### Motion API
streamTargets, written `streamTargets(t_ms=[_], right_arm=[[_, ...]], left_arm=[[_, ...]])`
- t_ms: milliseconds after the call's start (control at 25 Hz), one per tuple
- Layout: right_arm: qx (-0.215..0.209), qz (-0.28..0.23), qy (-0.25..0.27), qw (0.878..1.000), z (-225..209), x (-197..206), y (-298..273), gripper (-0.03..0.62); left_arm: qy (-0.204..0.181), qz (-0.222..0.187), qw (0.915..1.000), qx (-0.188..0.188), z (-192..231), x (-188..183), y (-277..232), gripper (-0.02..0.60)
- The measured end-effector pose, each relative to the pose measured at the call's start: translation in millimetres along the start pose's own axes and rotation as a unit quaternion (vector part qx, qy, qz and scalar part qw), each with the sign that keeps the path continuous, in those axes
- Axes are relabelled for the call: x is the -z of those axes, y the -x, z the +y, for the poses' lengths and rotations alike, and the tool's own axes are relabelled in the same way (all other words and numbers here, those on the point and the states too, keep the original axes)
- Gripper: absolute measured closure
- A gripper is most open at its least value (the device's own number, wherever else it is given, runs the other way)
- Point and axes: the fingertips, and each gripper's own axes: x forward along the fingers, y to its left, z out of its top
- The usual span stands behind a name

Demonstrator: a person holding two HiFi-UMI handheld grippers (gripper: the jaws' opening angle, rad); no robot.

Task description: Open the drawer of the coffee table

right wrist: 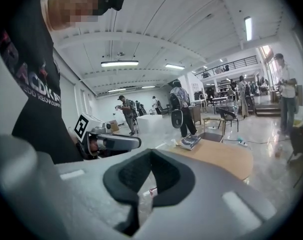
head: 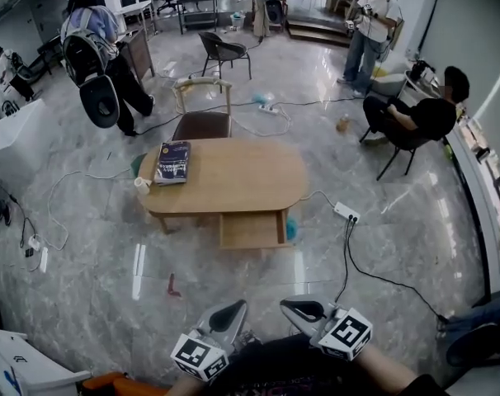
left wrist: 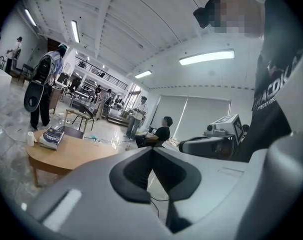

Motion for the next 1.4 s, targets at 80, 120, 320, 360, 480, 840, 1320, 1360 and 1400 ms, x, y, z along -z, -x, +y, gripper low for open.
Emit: streamTargets(t_ms=[80,120,320,360,480,840,1320,1360,1400], right_arm=[[-0.004,0.004,0.006,1.000,5,5,13,0.592],[-0.006,0.004,0.007,1.000,6,7,21,0.592],[-0.018,-0.007,-0.005,1.000,-10,14,61,0.592],[-0.022,-0.010,-0.005,1.000,-14,16,69,0.592],[-0.032,-0.020,-0.009,0.999,-23,21,95,0.592],[-0.064,-0.030,-0.021,0.997,-33,45,145,0.592],[-0.088,-0.017,-0.029,0.996,-41,77,192,0.592],[-0.091,-0.016,-0.027,0.995,-40,78,193,0.592],[-0.093,-0.015,-0.024,0.995,-39,78,194,0.592]], left_arm=[[-0.004,-0.007,1.0000,-0.002,-13,-2,1,0.575],[-0.006,-0.008,0.9999,-0.004,-20,-2,0,0.575],[-0.007,0.003,0.9997,-0.024,-60,4,-23,0.575],[-0.007,0.005,0.9997,-0.025,-71,6,-28,0.575],[-0.011,0.013,0.9995,-0.026,-101,12,-45,0.575],[-0.021,0.027,0.9983,-0.046,-157,35,-71,0.575],[-0.010,0.020,0.9972,-0.071,-204,61,-91,0.575],[-0.010,0.017,0.9971,-0.074,-205,61,-90,0.575],[-0.009,0.014,0.9969,-0.077,-206,62,-89,0.575]])
